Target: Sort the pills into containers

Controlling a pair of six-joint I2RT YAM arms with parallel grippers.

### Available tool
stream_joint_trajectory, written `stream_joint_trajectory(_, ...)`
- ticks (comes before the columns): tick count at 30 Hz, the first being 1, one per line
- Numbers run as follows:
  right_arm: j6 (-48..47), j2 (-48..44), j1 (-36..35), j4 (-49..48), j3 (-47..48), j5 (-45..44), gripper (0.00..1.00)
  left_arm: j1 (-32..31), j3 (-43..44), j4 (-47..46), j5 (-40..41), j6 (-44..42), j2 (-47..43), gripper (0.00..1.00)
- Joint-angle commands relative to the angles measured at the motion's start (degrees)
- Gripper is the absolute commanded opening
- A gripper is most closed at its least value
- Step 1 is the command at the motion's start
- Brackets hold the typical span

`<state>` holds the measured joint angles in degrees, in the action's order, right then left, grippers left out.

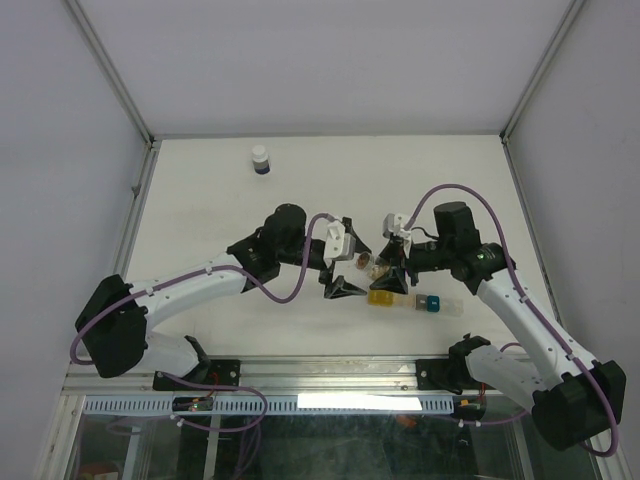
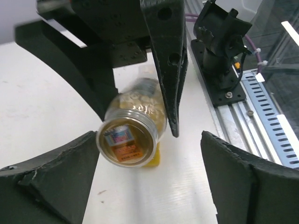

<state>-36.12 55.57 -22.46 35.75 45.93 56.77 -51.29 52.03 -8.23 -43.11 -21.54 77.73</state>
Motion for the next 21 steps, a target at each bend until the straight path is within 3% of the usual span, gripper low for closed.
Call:
stream_joint_trajectory(1,0.8,-0.6,0.4,-5.4,1.7,0.5,0.00,0.4,-0.7,-7.5,-0.5,2.5,-0.7,0.98)
stream_joint_trajectory(4,0.8,-0.6,0.4,-5.5,1.7,0.5,0.00,1.0,-4.7,-13.7,3.6,6.9,-4.5,0.99)
stream_joint_trajectory(12,0.8,-0.6,0.4,-5.4,1.7,0.6,0.00,1.3,-11.8,-17.2,15.9,19.6,-12.2,0.99)
stream_joint_trajectory(21,0.8,-0.3,0.3,-5.4,1.7,0.6,0.00,1.2,-8.6,-11.7,23.6,46.1,-15.8,0.95)
